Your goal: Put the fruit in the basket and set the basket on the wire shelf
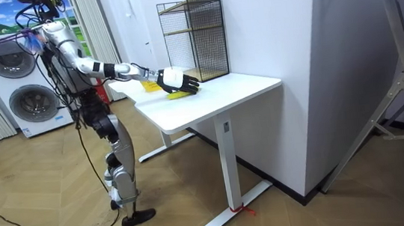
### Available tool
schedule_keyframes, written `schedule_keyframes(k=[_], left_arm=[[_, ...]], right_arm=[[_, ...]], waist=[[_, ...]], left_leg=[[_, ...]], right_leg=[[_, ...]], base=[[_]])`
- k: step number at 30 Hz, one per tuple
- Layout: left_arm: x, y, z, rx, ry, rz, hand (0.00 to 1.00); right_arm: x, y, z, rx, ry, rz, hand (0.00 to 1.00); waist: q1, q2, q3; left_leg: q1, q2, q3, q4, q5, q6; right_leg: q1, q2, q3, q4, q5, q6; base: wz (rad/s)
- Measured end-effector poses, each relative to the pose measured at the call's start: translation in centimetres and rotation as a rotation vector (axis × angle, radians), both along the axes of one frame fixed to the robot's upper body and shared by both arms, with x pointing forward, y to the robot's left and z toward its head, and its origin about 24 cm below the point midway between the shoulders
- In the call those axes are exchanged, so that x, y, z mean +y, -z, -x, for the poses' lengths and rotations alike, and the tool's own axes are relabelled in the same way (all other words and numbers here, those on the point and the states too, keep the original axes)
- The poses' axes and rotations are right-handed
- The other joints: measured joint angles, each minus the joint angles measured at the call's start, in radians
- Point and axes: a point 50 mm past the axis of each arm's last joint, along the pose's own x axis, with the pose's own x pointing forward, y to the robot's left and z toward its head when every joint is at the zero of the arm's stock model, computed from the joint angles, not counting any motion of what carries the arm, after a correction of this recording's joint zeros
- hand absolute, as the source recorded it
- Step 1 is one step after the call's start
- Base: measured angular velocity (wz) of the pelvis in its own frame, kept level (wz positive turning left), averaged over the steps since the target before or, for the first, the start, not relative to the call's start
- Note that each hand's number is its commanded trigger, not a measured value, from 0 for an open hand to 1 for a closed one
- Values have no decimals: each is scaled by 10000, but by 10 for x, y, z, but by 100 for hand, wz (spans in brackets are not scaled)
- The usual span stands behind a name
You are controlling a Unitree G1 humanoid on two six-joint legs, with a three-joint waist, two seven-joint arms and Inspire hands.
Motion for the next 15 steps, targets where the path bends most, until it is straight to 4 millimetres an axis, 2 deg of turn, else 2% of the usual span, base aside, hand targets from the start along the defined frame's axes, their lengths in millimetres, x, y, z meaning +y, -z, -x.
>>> schedule_keyframes(k=[9,15], left_arm=[[-1,1,2,97,57,20,0],[-1,2,8,355,-13,48,0]], right_arm=[[-2,4,1,132,-63,246,0],[-3,6,2,112,-41,282,0]], waist=[[9,174,-7],[5,263,-52]], left_leg=[[95,4,-65,-6,-2,0],[146,0,-72,-8,-4,1]], right_leg=[[119,22,2,2,-1,-2],[212,23,-6,-6,-2,-1]], base=[[1],[0]])
